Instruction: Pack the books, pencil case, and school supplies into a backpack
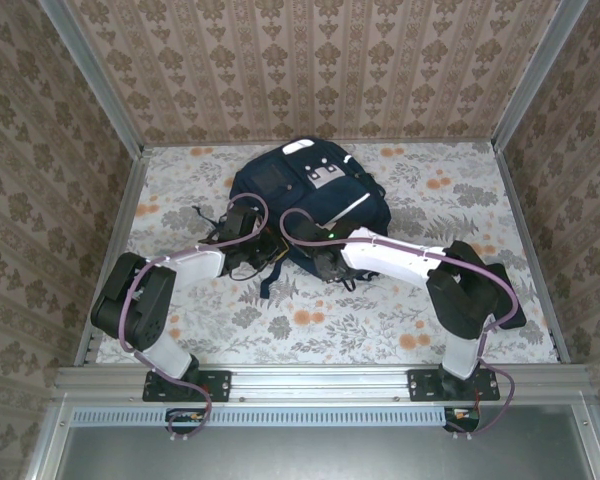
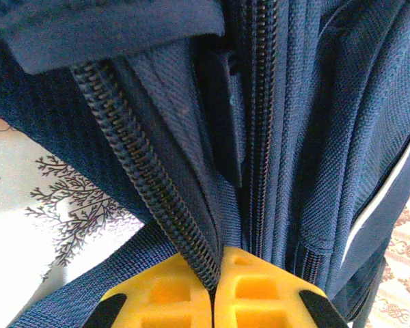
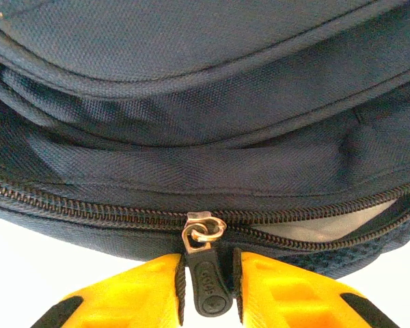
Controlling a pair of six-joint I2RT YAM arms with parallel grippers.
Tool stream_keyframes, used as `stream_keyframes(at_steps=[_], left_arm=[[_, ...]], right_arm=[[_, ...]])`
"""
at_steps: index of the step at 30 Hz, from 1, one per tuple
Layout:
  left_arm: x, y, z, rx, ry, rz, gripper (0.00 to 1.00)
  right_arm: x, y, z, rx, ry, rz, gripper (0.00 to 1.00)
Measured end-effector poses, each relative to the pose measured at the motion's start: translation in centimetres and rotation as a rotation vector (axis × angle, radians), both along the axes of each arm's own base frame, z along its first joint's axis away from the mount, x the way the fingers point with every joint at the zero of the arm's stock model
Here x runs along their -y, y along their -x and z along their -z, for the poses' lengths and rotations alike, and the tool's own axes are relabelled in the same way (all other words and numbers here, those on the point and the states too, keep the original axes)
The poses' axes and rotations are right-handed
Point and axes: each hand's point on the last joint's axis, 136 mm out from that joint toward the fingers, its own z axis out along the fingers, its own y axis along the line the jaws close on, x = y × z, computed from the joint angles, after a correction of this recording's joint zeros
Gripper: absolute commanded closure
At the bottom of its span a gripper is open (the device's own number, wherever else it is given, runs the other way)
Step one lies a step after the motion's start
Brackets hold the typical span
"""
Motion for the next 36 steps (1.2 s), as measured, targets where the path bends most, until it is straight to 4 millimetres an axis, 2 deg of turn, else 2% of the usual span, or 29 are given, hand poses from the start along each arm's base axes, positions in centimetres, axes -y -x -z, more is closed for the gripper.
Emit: stream_keyframes(at_steps=[4,9,13,21,29,31,34,36], left_arm=[[0.0,0.0,0.0,0.0,0.0,0.0,0.97],[0.0,0.0,0.0,0.0,0.0,0.0,0.98],[-0.2,0.0,0.0,-0.003,-0.005,-0.004,0.98],[-0.8,0.2,0.0,-0.004,-0.026,-0.008,0.99],[-2.7,0.1,0.6,-0.018,-0.052,-0.03,0.99],[-2.9,0.0,0.7,-0.016,-0.056,-0.029,0.99],[-3.1,0.0,0.7,-0.011,-0.064,-0.022,0.95],[-3.6,-0.2,0.8,-0.016,-0.078,-0.027,0.83]], right_arm=[[0.0,0.0,0.5,-0.017,0.03,-0.048,0.74],[0.0,-0.2,0.7,-0.019,0.053,-0.095,0.9],[0.1,-0.2,0.5,-0.013,0.067,-0.109,0.97],[0.8,0.1,-1.4,0.025,0.021,-0.105,0.99],[5.1,-0.5,-0.7,-0.02,-0.002,-0.008,1.0],[5.6,-0.7,-0.6,-0.032,-0.009,0.001,1.0],[5.0,-0.4,-0.5,-0.058,-0.054,-0.018,1.0],[3.8,0.0,-0.5,-0.08,-0.104,-0.049,1.0]])
